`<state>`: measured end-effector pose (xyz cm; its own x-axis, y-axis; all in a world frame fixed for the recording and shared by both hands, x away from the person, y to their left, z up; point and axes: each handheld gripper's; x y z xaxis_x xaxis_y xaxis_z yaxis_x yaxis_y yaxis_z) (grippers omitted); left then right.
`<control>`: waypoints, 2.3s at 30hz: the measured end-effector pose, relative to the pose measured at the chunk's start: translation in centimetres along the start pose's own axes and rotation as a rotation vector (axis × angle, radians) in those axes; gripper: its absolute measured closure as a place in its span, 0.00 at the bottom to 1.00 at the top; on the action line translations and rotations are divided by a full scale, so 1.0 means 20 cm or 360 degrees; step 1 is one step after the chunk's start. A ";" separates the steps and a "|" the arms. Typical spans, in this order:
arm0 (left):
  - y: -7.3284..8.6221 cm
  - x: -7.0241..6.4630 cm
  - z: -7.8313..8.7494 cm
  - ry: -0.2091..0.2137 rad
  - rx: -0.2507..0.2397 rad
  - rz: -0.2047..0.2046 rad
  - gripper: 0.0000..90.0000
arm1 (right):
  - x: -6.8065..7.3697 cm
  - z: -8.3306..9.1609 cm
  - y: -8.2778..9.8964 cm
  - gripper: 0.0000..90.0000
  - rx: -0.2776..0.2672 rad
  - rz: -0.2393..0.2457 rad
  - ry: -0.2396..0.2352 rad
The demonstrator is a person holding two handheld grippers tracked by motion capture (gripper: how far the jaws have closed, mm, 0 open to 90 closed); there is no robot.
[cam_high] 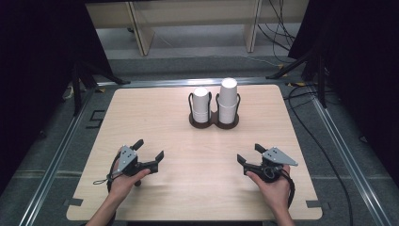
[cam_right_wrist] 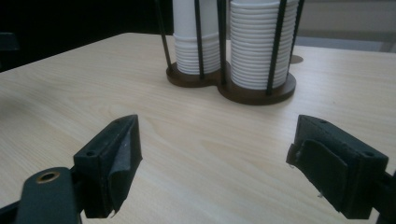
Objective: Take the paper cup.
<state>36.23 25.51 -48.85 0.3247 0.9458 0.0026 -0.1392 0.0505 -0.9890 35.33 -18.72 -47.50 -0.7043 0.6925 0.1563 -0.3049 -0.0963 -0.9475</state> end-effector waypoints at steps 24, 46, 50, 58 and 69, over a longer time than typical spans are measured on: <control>-0.14 -0.15 -0.60 0.0192 0.0129 -0.0182 0.16 | 0.05 -0.42 -0.39 0.22 -0.0056 0.0168 -0.0127; -0.15 -0.22 -1.00 0.0222 0.0278 -0.0198 0.27 | -0.06 -0.93 -0.70 0.30 -0.0038 0.0197 0.0017; -0.14 -0.23 -1.02 0.0229 0.0282 -0.0197 0.25 | -0.07 -0.97 -0.70 0.30 -0.0025 0.0219 0.0036; -0.14 -0.26 -1.05 0.0249 0.0300 -0.0235 0.23 | -0.09 -1.02 -0.70 0.31 0.0009 0.0214 0.0078; -0.14 -0.27 -1.09 0.0252 0.0303 -0.0200 0.25 | -0.08 -1.10 -0.71 0.33 0.0020 0.0128 0.0080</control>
<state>55.17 13.24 -49.22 0.4904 0.8673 0.0852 -0.2573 0.2375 -0.9367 54.87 -2.83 -40.38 -0.6938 0.7172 0.0655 -0.2570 -0.1616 -0.9528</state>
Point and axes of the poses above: each handheld gripper's, and its own axes: z roughly backward along the jaws, y roughly out of its underside, x roughly to its left, and after that the axes turned 12 degrees about -y, right-handed
